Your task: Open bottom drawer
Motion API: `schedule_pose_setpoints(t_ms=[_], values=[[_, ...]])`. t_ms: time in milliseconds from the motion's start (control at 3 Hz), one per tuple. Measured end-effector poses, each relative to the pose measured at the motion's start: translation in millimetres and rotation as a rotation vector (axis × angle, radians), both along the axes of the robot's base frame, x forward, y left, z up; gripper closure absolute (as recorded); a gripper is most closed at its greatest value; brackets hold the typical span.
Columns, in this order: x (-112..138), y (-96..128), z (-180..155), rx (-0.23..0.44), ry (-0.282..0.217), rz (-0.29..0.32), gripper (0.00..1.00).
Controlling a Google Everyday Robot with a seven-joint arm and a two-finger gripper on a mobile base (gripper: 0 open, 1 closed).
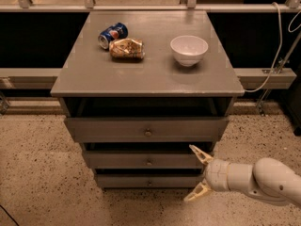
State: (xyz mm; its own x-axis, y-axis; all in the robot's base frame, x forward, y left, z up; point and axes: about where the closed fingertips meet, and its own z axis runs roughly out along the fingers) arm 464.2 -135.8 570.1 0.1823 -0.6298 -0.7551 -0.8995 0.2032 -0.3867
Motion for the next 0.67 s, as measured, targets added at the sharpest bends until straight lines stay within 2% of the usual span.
schedule_pose_setpoints(t_ms=[333, 667], values=[[0.9, -1.1, -7.6, -0.063, 0.030, -0.001, 0.00], [6.5, -6.0, -52.7, -0.157, 0.092, 0.067, 0.00]])
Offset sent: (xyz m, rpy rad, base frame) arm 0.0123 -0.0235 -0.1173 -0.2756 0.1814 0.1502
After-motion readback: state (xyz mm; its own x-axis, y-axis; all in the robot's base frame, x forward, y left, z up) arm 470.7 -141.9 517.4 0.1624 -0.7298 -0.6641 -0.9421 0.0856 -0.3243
